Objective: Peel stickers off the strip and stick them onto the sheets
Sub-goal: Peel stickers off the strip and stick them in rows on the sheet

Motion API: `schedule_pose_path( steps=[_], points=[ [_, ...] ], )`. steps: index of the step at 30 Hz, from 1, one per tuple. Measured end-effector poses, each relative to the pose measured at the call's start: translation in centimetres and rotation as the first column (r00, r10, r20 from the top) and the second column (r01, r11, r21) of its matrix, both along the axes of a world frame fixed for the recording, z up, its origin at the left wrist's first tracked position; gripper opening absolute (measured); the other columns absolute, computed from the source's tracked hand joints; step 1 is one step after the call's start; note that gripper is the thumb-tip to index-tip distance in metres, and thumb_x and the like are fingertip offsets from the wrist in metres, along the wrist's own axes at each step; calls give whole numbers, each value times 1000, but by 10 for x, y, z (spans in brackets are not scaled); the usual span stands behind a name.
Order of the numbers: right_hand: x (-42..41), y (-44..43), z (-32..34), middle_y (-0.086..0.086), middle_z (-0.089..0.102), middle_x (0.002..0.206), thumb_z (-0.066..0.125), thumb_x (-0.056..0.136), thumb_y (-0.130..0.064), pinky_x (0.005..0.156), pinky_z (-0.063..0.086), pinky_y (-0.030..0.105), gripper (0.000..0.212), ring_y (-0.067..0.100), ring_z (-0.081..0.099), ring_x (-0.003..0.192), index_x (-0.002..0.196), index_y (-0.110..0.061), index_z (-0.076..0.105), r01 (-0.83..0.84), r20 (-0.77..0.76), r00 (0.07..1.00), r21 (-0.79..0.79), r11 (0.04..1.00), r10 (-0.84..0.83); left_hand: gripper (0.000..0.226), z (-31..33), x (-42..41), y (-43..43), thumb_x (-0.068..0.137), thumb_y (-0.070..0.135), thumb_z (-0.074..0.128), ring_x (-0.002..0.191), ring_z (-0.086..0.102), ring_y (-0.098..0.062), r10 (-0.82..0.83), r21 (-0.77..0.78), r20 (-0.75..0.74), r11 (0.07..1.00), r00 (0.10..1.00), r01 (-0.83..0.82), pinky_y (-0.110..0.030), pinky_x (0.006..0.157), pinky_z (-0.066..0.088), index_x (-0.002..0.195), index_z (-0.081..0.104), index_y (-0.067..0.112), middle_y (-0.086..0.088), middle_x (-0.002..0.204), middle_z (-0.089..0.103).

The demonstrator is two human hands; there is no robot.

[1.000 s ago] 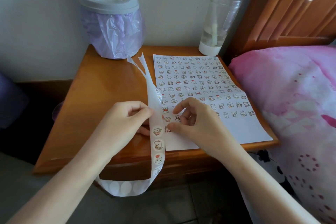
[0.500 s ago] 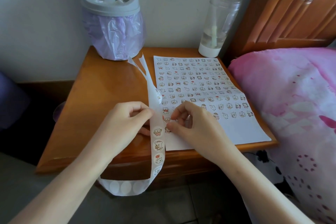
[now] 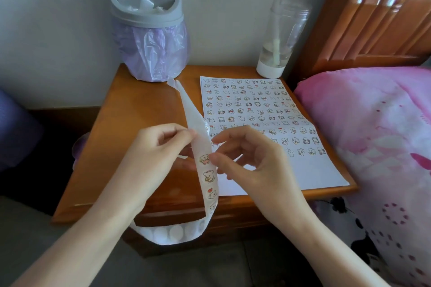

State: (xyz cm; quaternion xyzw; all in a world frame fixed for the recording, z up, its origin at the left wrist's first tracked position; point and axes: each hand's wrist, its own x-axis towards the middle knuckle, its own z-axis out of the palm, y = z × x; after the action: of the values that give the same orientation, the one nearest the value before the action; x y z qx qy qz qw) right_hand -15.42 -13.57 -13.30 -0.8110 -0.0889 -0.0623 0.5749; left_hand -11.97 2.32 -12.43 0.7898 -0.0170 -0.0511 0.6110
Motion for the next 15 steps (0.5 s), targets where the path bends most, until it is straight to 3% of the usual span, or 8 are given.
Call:
schedule_pose_path(
  steps=[6,10,15],
  points=[
    [1,0,-2,-15,71,85,70,83,-15,64,56,26,14,11,66,76,85,-29,68,0,12,1000,3,1000,0,21,3,-2,-4,90,30,54,67,66,8,5,-93,-6,996,1000,-5,-2,47,43,76,68,21,13,68,71],
    [2,-1,-2,-10,73,84,69,83,-12,59,53,20,11,9,65,70,86,-22,71,20,17,1000,54,998,-21,27,8,-3,-5,89,34,52,71,72,-11,-80,-211,-107,976,991,56,-17,57,57,78,71,20,2,72,75],
    [3,-1,-4,-8,73,80,69,83,-12,58,54,20,10,8,65,66,90,-17,73,32,21,999,57,998,-33,21,8,-5,-4,88,24,58,63,67,5,-90,-108,-40,990,995,85,-1,48,43,75,71,14,12,62,71]
  ],
)
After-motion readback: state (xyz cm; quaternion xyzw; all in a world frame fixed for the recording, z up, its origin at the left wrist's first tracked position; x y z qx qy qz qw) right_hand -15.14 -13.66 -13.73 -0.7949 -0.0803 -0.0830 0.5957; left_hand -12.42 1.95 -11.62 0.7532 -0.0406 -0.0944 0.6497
